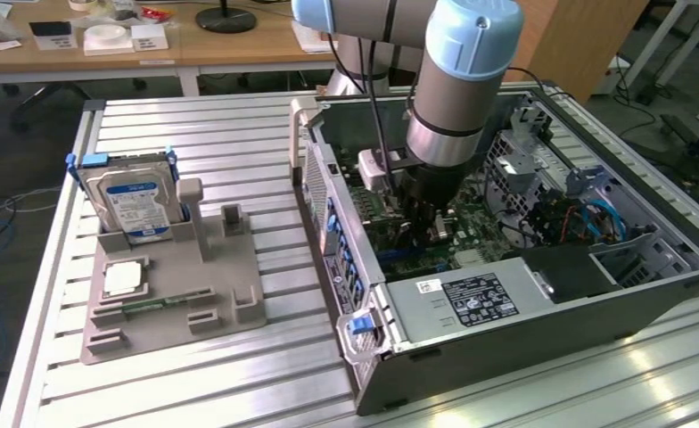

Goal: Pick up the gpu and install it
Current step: 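Insert the gpu into the slot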

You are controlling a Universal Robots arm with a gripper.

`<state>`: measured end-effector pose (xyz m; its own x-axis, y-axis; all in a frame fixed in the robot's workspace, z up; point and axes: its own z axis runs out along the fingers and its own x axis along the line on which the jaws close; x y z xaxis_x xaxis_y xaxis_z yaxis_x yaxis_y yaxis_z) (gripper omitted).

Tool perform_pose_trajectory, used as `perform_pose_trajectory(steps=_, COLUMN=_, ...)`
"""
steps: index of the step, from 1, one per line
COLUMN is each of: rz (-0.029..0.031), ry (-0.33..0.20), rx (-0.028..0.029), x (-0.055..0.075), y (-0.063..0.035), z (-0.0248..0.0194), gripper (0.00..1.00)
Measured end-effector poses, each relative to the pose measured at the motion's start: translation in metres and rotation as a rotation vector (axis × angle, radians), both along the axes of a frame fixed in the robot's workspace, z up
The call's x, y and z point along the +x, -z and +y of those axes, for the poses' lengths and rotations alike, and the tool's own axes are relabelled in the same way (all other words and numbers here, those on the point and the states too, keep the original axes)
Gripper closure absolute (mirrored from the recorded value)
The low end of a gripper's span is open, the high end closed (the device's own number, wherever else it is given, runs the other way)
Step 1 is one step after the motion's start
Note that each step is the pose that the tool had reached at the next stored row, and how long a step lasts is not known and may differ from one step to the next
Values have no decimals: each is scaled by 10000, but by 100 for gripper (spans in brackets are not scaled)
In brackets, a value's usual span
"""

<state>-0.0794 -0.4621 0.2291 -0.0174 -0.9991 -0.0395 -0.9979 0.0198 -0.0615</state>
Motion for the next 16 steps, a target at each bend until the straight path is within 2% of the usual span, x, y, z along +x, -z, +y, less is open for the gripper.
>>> perform_pose_trajectory(steps=4, rz=-37, ry=0, rx=1, x=0, y=-5, z=0, gripper=72)
perform_pose_trajectory(steps=8, rz=-122, ry=-1, rx=1, x=-3, y=-5, z=0, gripper=72)
perform_pose_trajectory(steps=16, rz=-130, ry=-3, rx=-3, x=-37, y=6, z=-1, gripper=72)
